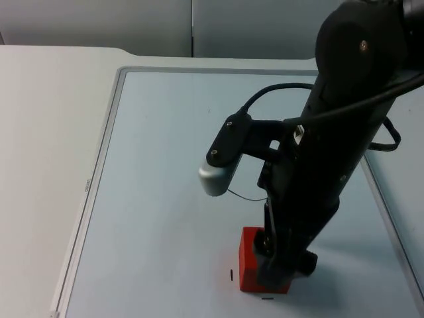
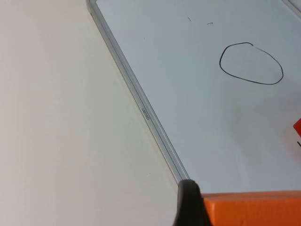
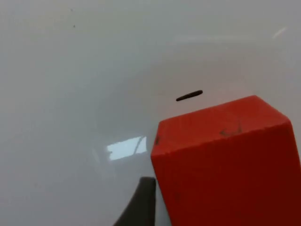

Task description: Pick up one cube with the left hand and another cube with the right hand. First place the cube in the right hand at the target position, then stack the cube in the left hand on top.

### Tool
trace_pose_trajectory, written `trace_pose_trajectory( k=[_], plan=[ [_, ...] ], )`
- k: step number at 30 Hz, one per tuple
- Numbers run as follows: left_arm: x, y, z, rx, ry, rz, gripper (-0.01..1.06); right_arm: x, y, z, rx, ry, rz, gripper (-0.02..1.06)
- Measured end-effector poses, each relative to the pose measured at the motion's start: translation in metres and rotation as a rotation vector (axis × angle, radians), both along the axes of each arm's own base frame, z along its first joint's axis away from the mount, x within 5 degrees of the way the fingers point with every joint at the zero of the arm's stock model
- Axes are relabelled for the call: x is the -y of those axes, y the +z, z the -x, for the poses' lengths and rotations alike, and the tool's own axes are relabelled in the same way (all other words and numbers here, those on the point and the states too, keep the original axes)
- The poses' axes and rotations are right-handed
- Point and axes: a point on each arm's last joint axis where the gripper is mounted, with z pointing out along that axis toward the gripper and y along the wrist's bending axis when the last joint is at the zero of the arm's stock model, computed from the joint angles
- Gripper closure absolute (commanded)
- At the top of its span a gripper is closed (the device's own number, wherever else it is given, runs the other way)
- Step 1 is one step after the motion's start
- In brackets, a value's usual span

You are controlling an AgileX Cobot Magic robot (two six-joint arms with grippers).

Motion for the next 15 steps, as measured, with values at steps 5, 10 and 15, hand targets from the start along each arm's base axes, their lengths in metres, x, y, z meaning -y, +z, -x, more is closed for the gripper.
trace_pose_trajectory(
  k=[5,10,15],
  plan=[
    [0.0,0.0,0.0,0.0,0.0,0.0,0.86,-0.001,0.0,-0.001,0.008,-0.003,-0.006,0.21],
    [0.0,0.0,0.0,0.0,0.0,0.0,0.86,-0.001,-0.006,-0.001,-0.006,-0.003,0.006,0.27],
    [0.0,0.0,0.0,0.0,0.0,0.0,0.86,0.0,-0.013,0.0,-0.024,-0.003,0.021,0.45]
  ],
)
